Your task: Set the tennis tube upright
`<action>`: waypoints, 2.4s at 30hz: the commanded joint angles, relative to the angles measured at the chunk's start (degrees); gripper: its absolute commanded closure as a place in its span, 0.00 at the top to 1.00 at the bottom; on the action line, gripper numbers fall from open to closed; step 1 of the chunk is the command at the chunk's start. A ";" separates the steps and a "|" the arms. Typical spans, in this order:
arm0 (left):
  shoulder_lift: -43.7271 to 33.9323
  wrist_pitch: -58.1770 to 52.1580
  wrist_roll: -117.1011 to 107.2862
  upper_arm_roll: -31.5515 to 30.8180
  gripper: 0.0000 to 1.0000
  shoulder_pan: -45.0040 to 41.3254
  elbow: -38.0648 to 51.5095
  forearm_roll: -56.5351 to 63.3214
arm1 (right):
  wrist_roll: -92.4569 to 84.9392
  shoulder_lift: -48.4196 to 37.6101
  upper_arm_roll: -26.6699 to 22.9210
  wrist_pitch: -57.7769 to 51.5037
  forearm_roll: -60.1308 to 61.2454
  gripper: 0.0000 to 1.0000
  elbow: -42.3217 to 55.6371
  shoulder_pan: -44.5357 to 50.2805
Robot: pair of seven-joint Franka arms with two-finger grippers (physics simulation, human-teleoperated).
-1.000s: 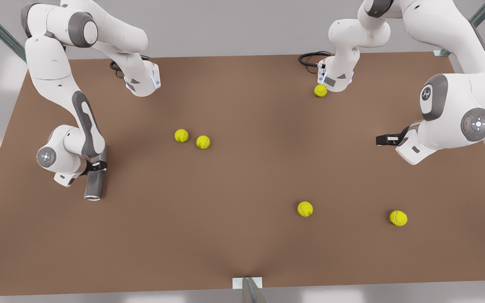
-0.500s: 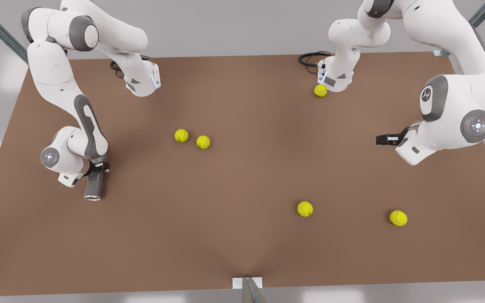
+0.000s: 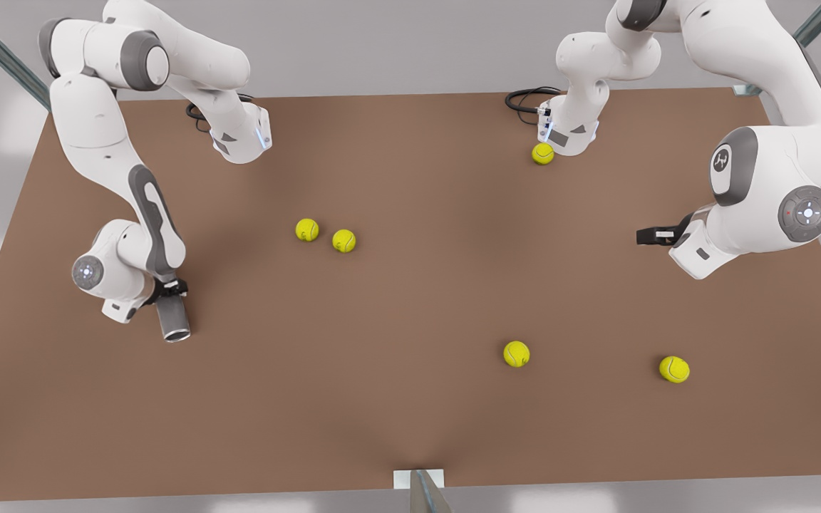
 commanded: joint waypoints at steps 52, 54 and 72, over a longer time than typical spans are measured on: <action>3.45 2.40 -0.29 -2.19 1.00 -0.35 0.11 -7.16 | -14.48 16.85 3.89 5.13 -12.31 1.00 28.78 50.05; 3.62 2.40 -0.30 -3.15 1.00 -0.53 0.11 -7.33 | -14.57 16.85 3.89 4.95 -12.31 1.00 28.78 50.14; 23.29 36.21 -15.59 -22.13 1.00 -1.40 0.38 -7.77 | 17.42 -2.65 -10.87 -54.99 -1.23 1.00 46.36 19.12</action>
